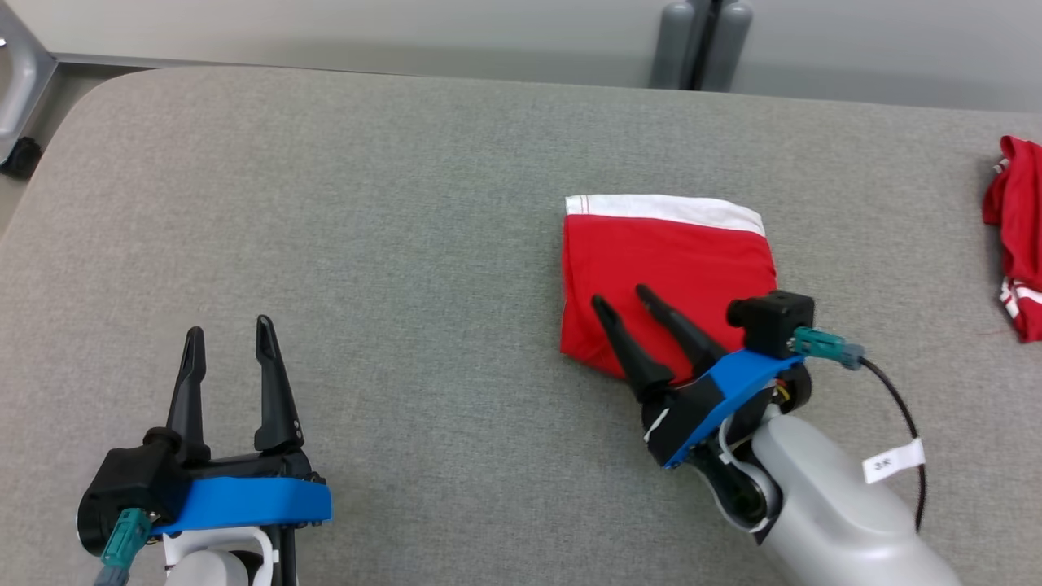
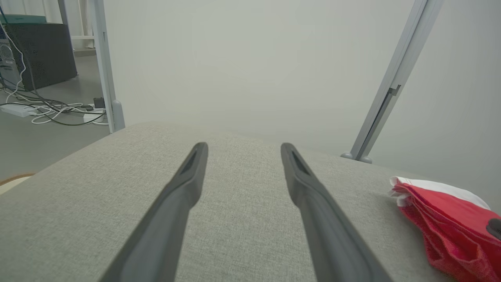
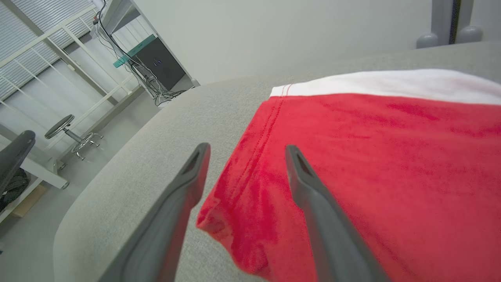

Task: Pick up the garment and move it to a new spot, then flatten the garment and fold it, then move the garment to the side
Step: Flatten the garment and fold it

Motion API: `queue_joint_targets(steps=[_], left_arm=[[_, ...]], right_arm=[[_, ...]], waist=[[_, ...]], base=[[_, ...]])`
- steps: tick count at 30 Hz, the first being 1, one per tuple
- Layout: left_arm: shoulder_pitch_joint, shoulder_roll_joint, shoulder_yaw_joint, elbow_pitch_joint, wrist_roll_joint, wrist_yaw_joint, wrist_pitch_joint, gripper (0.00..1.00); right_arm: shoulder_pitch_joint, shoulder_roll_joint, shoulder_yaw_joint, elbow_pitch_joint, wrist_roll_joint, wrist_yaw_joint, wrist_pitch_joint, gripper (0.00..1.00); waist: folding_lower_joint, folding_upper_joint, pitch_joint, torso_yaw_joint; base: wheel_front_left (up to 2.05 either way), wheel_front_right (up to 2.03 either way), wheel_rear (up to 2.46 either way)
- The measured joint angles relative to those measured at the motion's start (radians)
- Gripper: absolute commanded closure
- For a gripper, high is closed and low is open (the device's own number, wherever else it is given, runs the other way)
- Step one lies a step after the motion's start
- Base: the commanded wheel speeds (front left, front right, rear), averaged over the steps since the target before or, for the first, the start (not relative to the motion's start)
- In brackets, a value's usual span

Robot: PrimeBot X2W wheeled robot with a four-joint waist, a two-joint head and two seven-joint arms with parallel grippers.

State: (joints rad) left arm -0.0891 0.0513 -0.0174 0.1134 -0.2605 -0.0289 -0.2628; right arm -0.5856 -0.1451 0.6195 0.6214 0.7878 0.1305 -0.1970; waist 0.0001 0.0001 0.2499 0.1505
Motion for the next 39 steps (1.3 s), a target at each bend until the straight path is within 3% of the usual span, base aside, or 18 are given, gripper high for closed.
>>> queue_joint_targets(steps=[6,12,19,25,39], left_arm=[[0.0,0.0,0.002,0.007,0.011,-0.007,0.0,0.0],[0.002,0.0,0.013,0.015,0.04,-0.016,0.0,0.0],[0.0,-0.001,0.045,0.04,0.067,-0.039,0.0,0.0],[0.001,0.0,0.063,0.057,0.089,-0.044,0.0,0.0],[0.06,0.01,0.07,0.088,0.138,-0.026,0.0,0.0]], right_arm=[[0.024,-0.074,-0.062,-0.07,-0.033,0.0,-0.053,0.0],[0.09,-0.124,-0.253,-0.156,-0.146,0.0,-0.064,0.0],[0.233,-0.089,-0.461,-0.318,-0.314,0.0,-0.065,0.0],[0.359,-0.022,-0.555,-0.397,-0.425,0.0,-0.065,0.0],[0.524,0.062,-0.6,-0.467,-0.565,0.0,-0.065,0.0]], waist=[[-0.0001,-0.0001,-0.013,-0.034],[-0.0001,-0.0001,-0.026,-0.087],[-0.0001,0.0,-0.037,-0.161],[-0.0001,0.0,-0.063,-0.205],[-0.0002,-0.0001,-0.14,-0.201]], base=[[0.0,0.0,0.0],[0.0,0.0,0.0],[0.0,0.0,0.0],[0.0,0.0,0.0],[0.0,0.0,0.0]])
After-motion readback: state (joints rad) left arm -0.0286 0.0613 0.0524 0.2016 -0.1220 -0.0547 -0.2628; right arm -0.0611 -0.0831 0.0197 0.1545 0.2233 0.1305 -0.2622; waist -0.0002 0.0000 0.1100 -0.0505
